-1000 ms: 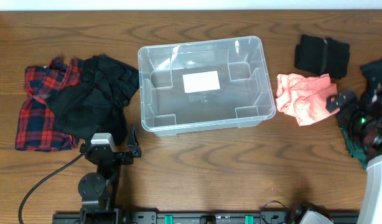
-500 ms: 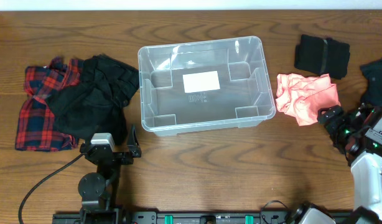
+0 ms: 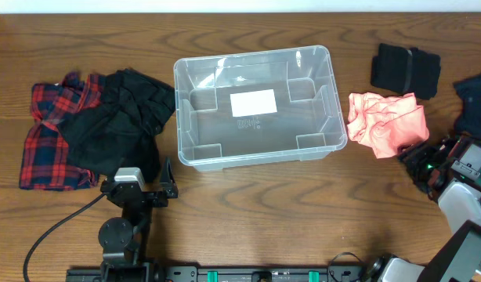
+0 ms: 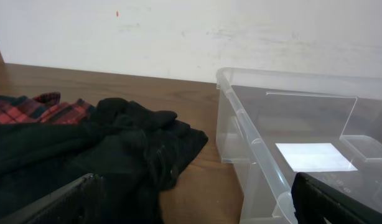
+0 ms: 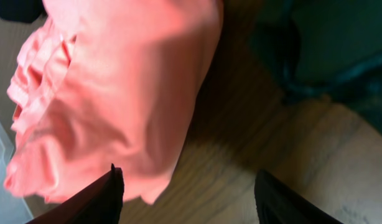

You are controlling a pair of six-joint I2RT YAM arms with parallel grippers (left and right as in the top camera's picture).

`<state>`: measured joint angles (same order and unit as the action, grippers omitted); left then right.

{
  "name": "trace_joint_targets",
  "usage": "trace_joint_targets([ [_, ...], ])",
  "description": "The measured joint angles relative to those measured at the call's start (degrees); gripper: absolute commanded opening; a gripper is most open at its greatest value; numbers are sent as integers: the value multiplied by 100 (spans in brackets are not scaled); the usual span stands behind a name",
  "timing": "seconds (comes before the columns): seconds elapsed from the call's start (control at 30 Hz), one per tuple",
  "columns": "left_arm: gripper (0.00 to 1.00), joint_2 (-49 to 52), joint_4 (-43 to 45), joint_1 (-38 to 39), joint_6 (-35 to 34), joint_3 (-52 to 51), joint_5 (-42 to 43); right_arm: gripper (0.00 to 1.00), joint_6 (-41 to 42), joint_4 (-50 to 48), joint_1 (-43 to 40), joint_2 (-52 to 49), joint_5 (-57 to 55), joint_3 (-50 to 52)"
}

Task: Pack container
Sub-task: 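Move the right gripper down to the pink garment, then close the right gripper on the pink garment and lift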

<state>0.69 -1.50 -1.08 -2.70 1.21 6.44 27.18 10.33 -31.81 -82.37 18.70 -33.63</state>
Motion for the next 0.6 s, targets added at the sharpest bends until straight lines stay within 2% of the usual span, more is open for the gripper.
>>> trace_joint_targets([
  [0.23, 98, 0, 0, 0, 0, 0, -2, 70, 2, -553, 0, -483, -37, 0],
  [0.6, 98, 0, -2, 0, 0, 0, 0, 70, 26, -1676, 249, -1147, 42, -125],
])
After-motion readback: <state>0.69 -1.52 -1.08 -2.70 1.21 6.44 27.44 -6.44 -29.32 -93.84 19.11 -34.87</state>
